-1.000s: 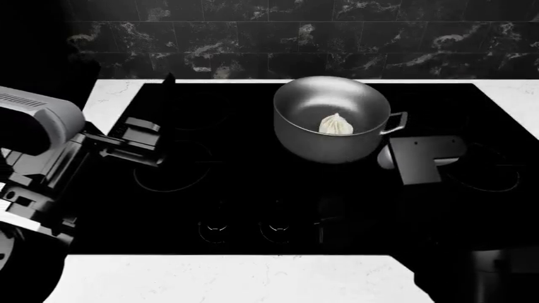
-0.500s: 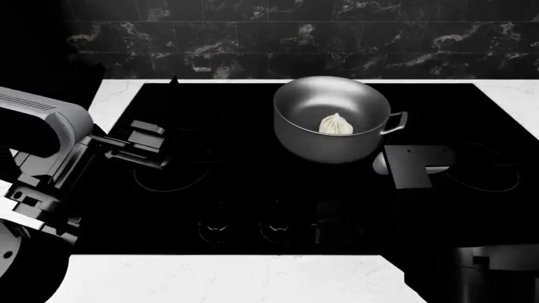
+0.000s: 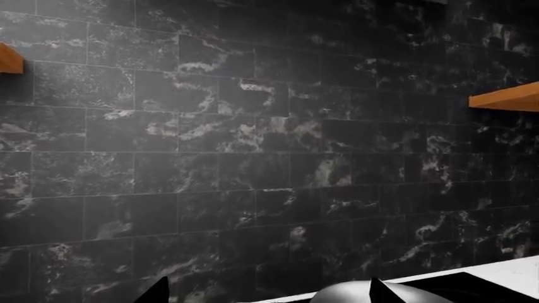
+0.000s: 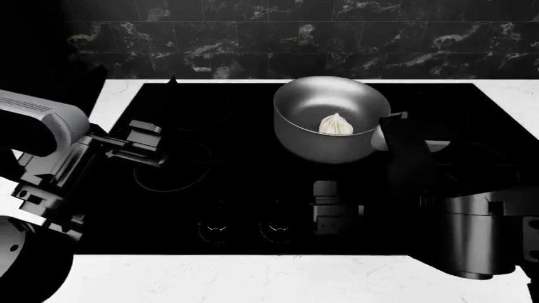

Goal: Frozen meat rests on a plate on the counter. Retrieve the meat and place it in a pot on a burner. Then turn the burner on.

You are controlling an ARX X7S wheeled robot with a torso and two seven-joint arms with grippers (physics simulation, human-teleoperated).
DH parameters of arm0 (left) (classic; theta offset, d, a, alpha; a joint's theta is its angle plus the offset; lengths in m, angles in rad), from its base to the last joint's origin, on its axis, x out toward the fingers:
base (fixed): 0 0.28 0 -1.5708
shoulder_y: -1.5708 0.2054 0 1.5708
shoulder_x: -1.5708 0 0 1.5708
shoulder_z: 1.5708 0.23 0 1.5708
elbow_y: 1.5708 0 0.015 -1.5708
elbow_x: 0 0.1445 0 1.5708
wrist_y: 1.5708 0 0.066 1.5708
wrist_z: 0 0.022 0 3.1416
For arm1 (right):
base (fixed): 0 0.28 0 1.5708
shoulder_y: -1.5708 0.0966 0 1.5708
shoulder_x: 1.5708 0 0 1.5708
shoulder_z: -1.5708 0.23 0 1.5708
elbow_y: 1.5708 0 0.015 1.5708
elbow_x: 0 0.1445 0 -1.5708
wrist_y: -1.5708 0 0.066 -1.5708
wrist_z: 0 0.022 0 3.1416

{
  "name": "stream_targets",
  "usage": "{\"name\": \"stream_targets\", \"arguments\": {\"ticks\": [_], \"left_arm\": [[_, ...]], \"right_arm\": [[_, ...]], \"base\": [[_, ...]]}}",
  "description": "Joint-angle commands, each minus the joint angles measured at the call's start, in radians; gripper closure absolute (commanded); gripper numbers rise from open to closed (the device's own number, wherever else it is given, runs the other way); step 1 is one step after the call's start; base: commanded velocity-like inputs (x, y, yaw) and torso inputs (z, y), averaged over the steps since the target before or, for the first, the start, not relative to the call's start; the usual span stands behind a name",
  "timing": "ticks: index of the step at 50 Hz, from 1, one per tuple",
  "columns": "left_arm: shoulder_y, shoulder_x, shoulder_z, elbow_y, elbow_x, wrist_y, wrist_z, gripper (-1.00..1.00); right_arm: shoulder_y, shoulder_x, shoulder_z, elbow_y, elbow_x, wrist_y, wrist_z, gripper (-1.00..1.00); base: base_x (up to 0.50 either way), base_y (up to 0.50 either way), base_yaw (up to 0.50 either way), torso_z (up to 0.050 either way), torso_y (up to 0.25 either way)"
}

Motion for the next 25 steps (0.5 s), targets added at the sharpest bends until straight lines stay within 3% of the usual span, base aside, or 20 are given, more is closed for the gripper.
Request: {"name": "stream_targets", "arguments": {"ticks": [1,25], "left_arm": [[0.04,0.037,0.024,-0.062,0.096,0.114,0.087,-1.0],[0.076,0.071,0.032,-0.15,0.161,0.241,0.179,-1.0]], "right_arm": [[0.14,0.011,-0.119,0.054,0.135,-0.054,0.085,-1.0],[0.266,0.029,-0.311,0.097,0.11,-0.159,0.069,-1.0]], "base": [[0.0,0.0,0.0,0.0,0.0],[0.0,0.0,0.0,0.0,0.0]]}}
